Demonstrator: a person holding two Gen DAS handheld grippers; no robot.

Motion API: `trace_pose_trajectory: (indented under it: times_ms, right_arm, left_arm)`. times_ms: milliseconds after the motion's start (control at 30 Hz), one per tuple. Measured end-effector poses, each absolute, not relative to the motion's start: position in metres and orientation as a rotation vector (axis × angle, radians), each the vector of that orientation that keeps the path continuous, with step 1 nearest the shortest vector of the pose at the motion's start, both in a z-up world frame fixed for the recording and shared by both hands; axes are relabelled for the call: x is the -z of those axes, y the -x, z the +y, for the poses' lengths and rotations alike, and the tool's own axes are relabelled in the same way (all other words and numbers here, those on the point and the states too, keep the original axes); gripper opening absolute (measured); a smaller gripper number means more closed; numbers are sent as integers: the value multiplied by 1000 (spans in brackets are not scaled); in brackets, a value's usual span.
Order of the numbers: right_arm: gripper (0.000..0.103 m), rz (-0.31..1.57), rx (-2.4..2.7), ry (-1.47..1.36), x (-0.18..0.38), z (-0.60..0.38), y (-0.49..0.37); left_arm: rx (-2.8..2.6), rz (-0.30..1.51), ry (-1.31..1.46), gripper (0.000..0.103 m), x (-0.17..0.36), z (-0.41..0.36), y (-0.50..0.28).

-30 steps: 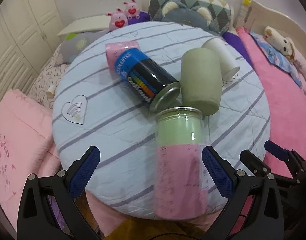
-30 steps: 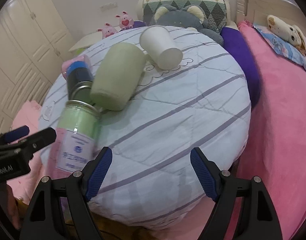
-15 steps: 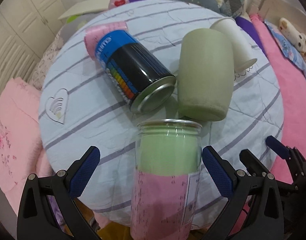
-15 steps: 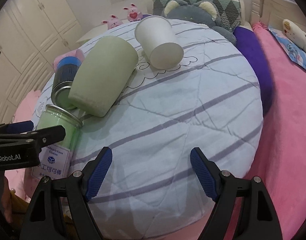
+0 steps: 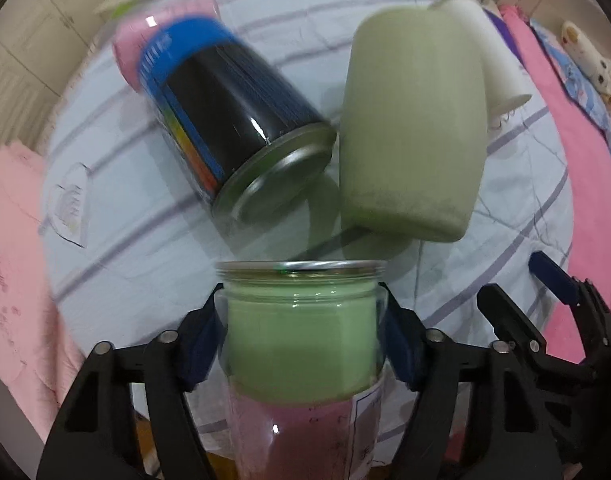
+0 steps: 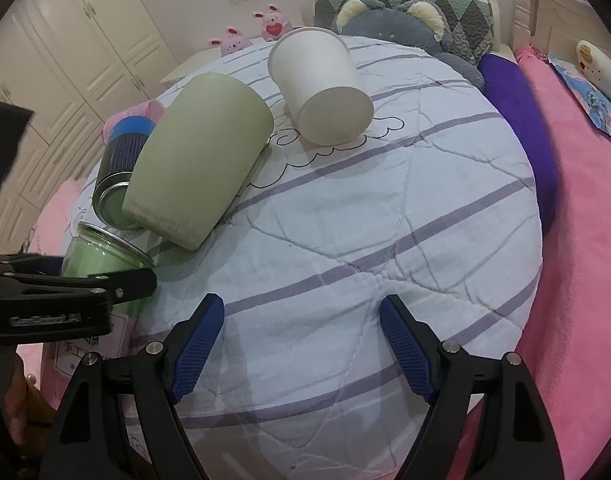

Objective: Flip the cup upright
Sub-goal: 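Rotate the jar with the left tool until its opening faces up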

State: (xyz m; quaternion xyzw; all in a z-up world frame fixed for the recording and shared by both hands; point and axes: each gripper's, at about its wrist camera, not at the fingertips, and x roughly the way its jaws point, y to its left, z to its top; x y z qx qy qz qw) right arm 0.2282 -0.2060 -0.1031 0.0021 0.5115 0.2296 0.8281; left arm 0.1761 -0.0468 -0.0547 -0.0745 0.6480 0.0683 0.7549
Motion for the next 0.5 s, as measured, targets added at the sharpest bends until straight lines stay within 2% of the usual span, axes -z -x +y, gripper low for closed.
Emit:
trace_pose_trajectory:
  times_ms: [500]
  right_arm:
    - [82,1095,-466,-36,100,-206,-227]
  left_arm:
    - [-135,1304,138,70,24,-51,-160]
